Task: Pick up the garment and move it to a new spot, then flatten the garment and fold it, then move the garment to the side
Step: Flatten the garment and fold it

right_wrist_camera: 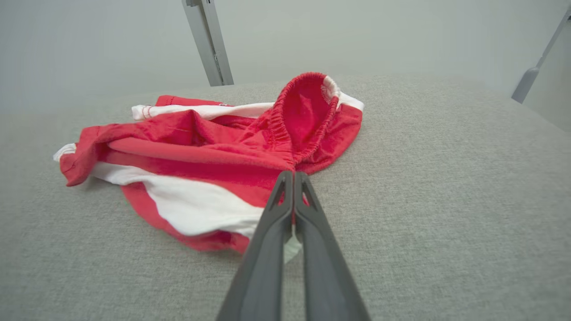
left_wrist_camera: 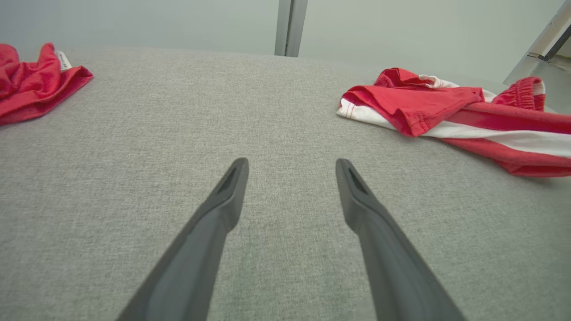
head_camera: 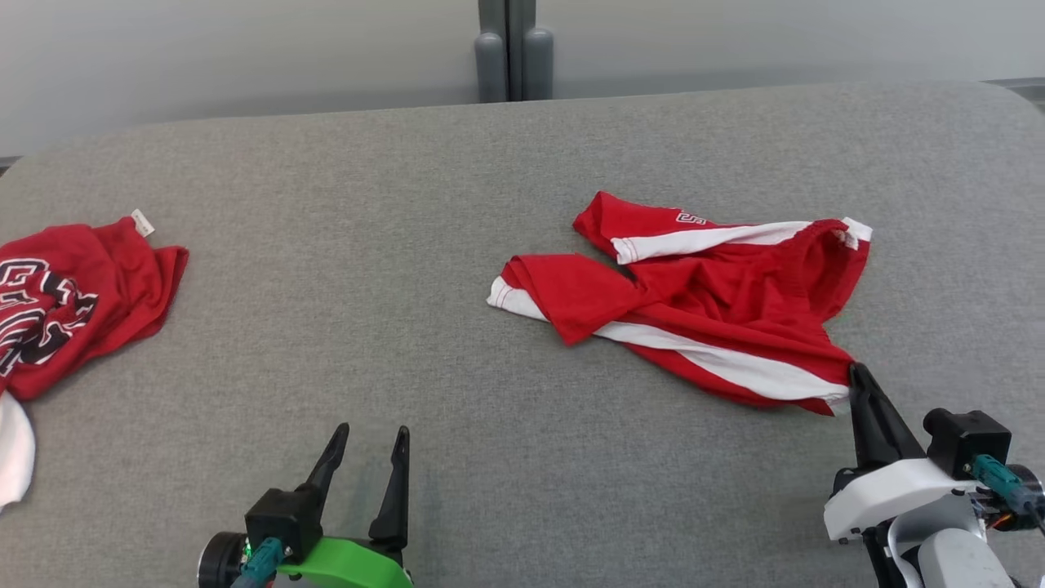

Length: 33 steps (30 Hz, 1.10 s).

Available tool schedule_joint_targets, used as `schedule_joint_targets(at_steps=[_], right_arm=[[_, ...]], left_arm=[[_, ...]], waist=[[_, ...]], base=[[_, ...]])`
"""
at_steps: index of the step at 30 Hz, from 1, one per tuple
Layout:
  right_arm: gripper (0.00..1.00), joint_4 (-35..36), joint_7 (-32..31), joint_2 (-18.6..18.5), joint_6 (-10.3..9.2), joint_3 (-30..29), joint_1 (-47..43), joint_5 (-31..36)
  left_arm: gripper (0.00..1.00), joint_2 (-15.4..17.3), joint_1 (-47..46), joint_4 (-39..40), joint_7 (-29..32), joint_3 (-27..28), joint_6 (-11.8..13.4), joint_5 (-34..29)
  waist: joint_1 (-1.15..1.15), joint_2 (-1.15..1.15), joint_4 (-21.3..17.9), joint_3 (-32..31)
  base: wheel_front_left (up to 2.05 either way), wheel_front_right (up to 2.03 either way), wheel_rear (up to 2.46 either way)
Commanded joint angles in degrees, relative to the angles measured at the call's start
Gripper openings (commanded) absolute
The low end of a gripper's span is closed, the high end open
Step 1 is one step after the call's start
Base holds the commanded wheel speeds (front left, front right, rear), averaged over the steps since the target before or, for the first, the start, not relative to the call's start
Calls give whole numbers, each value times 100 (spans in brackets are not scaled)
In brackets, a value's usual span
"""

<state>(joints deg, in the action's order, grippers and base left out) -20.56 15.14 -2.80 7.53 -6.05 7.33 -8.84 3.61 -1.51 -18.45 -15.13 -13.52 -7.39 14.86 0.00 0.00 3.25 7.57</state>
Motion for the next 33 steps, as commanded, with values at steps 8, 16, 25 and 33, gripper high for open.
schedule_joint_targets(at_steps=[8, 16, 25, 33], right_arm=[[0, -269, 1, -24, -8, -82, 800, 872], [53, -1076, 1, -23, -8, -243, 1693, 1561], [100, -620, 2, -23, -8, -170, 1466, 1315], [100, 207, 2, -21, -8, -111, 1098, 849]], left_arm=[[100, 131, -518, 160, -2, -472, -15, 254], [100, 371, -1270, 115, -2, -1053, -15, 584], [100, 434, -1494, 5, -3, -991, -15, 597], [100, 562, -1826, -146, -2, -861, -15, 525]], waist=[[0, 0, -194, 528], [0, 0, -97, 1006], [0, 0, -568, 981], [0, 0, -1134, 1208]], base=[[0, 0, 0], [0, 0, 0], [0, 0, 0], [0, 0, 0]])
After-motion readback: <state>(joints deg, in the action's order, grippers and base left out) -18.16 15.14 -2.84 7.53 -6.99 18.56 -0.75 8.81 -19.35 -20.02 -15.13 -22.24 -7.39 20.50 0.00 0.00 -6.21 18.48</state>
